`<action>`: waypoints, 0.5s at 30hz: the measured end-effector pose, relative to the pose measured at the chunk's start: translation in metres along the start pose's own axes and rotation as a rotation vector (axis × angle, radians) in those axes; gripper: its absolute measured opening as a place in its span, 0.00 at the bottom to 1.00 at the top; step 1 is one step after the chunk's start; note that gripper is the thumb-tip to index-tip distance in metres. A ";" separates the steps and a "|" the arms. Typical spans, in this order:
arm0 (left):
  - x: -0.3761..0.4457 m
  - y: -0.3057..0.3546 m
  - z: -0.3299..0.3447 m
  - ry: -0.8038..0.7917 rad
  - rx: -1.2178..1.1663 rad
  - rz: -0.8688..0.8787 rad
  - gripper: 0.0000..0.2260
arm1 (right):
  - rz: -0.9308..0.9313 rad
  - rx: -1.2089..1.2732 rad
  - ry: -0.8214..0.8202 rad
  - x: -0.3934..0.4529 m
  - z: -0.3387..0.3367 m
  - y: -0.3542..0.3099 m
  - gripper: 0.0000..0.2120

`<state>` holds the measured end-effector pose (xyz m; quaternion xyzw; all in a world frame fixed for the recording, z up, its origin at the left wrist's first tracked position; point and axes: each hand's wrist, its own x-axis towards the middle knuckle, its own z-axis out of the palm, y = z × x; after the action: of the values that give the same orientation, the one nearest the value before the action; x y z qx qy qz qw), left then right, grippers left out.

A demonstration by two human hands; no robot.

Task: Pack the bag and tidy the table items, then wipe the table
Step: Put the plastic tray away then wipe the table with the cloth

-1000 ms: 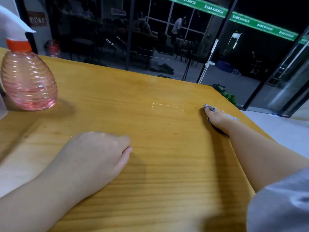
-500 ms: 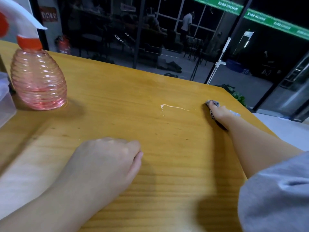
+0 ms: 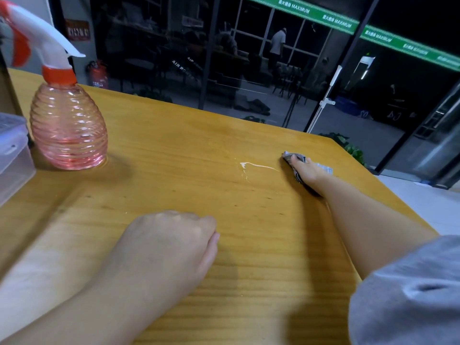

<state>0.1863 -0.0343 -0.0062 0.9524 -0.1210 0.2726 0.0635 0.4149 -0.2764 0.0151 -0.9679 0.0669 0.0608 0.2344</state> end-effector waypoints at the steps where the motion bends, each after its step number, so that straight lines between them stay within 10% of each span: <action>1: 0.000 0.000 0.000 0.000 -0.001 0.001 0.15 | 0.001 0.014 -0.003 -0.001 0.001 -0.001 0.32; 15: 0.001 -0.002 -0.001 0.003 0.000 -0.004 0.15 | -0.090 -0.008 -0.058 -0.018 0.021 -0.036 0.31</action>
<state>0.1873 -0.0325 -0.0053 0.9521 -0.1191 0.2741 0.0641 0.4012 -0.2327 0.0151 -0.9687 0.0160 0.0786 0.2349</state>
